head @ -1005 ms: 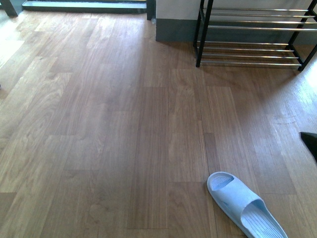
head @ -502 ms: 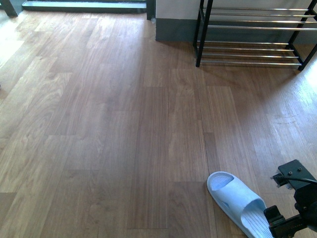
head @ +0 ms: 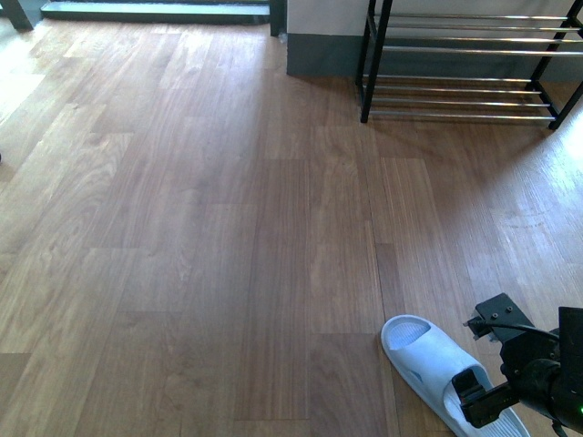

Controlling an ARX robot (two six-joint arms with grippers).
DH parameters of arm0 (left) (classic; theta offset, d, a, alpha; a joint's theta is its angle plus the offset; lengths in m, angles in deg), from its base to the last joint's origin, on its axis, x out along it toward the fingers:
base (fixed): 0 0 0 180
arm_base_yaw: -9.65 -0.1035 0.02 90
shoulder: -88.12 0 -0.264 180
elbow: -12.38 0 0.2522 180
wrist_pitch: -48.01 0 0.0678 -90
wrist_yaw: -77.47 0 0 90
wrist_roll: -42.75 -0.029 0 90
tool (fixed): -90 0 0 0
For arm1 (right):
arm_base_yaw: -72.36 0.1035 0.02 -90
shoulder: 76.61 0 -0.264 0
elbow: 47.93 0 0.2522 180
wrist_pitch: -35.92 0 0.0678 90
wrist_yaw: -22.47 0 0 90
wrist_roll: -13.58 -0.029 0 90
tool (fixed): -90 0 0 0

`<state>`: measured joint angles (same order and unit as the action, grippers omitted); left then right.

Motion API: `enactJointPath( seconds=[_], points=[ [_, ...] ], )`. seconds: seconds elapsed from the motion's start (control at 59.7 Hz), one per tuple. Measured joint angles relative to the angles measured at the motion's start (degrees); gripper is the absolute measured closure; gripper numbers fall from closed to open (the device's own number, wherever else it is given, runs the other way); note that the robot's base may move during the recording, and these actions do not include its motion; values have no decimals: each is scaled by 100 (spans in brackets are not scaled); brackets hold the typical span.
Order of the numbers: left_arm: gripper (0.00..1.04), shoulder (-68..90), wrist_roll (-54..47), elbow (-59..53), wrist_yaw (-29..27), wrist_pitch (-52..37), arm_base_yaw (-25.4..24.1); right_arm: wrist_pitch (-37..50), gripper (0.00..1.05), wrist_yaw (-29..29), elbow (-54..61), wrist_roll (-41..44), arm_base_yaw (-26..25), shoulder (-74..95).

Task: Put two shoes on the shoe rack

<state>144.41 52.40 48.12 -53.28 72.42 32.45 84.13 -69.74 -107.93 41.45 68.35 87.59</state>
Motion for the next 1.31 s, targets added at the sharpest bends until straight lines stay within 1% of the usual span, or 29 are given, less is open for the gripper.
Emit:
enactJointPath(
  seconds=[0.151, 0.201, 0.352, 0.502, 0.72, 0.737, 0.787, 0.804, 0.921, 1.005, 1.055, 1.088, 1.105, 1.139, 1.189, 1.206, 1.256, 1.273, 1.306],
  points=[
    [103, 0, 0, 0, 0, 0, 0, -72, 9, -39, -332, 7, -20, 293],
    [103, 0, 2, 0, 0, 0, 0, -133, 9, -131, -354, -52, -81, 297],
    [103, 0, 2, 0, 0, 0, 0, 166, 9, -302, -428, -264, -210, 310],
    [103, 0, 2, 0, 0, 0, 0, 450, 9, -632, -555, -614, -116, 409],
    [103, 0, 2, 0, 0, 0, 0, 636, 10, -566, -887, -763, 42, 780],
    [103, 0, 0, 0, 0, 0, 0, 658, 13, -549, -911, -761, 52, 817],
    [103, 0, 2, 0, 0, 0, 0, 699, 18, -505, -951, -763, 66, 861],
    [103, 0, 2, 0, 0, 0, 0, 723, 22, -470, -973, -767, 76, 885],
    [103, 0, 2, 0, 2, 0, 0, 796, 36, -483, -1047, -802, 116, 946],
    [103, 0, 2, 0, 0, 0, 0, 874, 49, -442, -1123, -881, 170, 984],
    [103, 0, 0, 0, 0, 0, 0, 911, 53, -424, -1147, -898, 184, 999],
    [103, 0, 2, 0, 0, 0, 0, 935, 59, -398, -1180, -946, 197, 1019],
    [103, 0, 2, 0, 0, 0, 0, 933, 60, -398, -1185, -957, 199, 1021],
    [103, 0, 2, 0, 0, 0, 0, 931, 65, -396, -1215, -999, 210, 1036],
    [103, 0, 2, 0, 0, 0, 0, 933, 71, -369, -1239, -1025, 216, 1054],
    [103, 0, 2, 0, 0, 0, 0, 933, 74, -348, -1257, -1045, 219, 1067],
    [103, 0, 2, 0, 0, 0, 0, 933, 79, -345, -1283, -1075, 223, 1088],
    [103, 0, 2, 0, 0, 0, 0, 933, 84, -326, -1296, -1097, 223, 1102],
    [103, 0, 2, 0, 0, 0, 0, 933, 87, -297, -1303, -1121, 223, 1110]
  ],
)
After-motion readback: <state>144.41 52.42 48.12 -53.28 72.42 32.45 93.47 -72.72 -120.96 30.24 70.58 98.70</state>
